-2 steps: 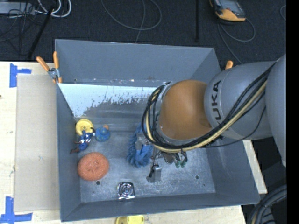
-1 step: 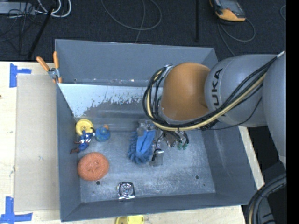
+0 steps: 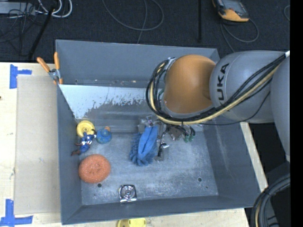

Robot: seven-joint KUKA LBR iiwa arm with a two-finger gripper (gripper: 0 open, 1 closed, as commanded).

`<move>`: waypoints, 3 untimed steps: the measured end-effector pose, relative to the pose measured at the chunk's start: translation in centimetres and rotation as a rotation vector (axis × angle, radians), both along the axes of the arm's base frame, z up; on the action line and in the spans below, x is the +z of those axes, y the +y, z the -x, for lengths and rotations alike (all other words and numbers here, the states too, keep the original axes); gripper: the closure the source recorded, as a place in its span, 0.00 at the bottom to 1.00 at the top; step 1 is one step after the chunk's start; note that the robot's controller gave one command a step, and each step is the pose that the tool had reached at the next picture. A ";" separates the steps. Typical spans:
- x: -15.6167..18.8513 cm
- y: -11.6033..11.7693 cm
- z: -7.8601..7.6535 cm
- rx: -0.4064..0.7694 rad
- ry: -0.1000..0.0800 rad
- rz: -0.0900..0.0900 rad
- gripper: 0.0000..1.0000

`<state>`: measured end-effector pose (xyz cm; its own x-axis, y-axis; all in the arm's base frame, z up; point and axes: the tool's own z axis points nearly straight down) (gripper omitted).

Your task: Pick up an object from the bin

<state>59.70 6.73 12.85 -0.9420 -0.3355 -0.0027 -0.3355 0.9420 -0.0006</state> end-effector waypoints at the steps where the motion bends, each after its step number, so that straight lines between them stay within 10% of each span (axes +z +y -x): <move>1: -3.8 -0.9 -1.5 0.397 -0.001 0.001 0.00; 2: -5.8 0.3 -2.1 0.475 -0.001 -0.002 1.00; 3: -5.8 0.3 -2.1 0.475 -0.001 -0.002 1.00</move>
Offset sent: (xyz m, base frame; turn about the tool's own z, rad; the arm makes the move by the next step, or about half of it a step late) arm 0.0207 0.0017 -0.0585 -0.4795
